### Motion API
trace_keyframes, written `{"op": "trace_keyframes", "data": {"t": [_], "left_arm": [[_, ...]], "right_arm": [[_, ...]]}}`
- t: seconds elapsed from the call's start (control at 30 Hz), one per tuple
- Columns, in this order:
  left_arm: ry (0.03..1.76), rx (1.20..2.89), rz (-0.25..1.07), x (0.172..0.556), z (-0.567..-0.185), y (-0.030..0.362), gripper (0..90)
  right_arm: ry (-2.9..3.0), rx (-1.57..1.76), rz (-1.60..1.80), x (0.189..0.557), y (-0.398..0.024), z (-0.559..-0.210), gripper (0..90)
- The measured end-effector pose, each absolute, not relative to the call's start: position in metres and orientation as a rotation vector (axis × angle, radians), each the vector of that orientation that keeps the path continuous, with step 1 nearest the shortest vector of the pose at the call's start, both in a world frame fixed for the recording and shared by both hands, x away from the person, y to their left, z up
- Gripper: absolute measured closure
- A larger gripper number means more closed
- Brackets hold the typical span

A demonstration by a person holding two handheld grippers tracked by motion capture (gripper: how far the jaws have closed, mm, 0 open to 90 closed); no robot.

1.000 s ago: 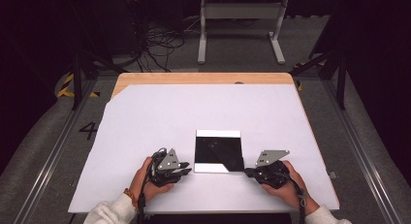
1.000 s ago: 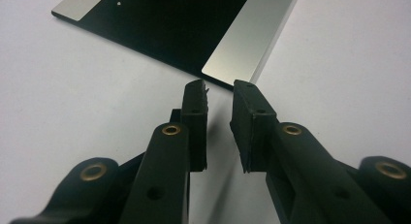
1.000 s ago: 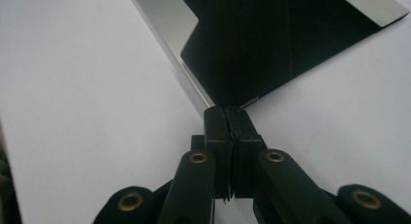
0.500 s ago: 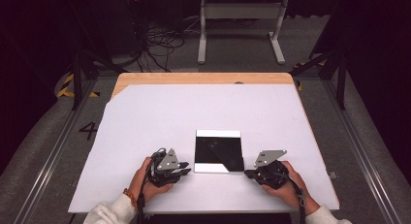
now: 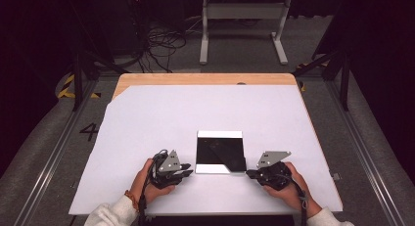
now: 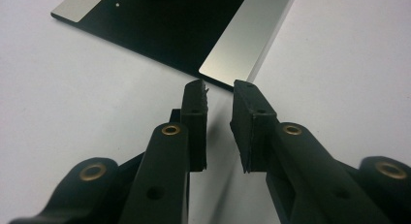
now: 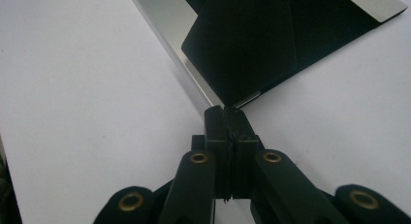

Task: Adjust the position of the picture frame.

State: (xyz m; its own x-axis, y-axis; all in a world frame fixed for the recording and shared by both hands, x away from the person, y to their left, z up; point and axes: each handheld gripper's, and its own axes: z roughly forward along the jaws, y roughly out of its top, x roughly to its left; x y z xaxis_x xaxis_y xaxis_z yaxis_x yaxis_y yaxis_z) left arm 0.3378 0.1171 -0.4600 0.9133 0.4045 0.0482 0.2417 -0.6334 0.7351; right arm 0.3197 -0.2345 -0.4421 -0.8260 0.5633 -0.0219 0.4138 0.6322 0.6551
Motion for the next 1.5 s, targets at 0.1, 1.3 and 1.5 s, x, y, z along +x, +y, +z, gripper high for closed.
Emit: {"op": "trace_keyframes", "data": {"t": [0.1, 1.3, 1.5], "left_arm": [[0.454, 2.286, 0.265, 0.338, -0.46, 0.117, 75.8], [0.468, 2.286, 0.25, 0.339, -0.463, 0.117, 75.1], [0.465, 2.291, 0.25, 0.339, -0.463, 0.116, 74.9]], "right_arm": [[2.604, 0.8, 0.997, 0.32, -0.235, -0.44, 88.1], [2.583, 0.82, 1.04, 0.324, -0.234, -0.435, 86.0], [2.549, 0.807, 1.093, 0.323, -0.235, -0.431, 84.9]]}}
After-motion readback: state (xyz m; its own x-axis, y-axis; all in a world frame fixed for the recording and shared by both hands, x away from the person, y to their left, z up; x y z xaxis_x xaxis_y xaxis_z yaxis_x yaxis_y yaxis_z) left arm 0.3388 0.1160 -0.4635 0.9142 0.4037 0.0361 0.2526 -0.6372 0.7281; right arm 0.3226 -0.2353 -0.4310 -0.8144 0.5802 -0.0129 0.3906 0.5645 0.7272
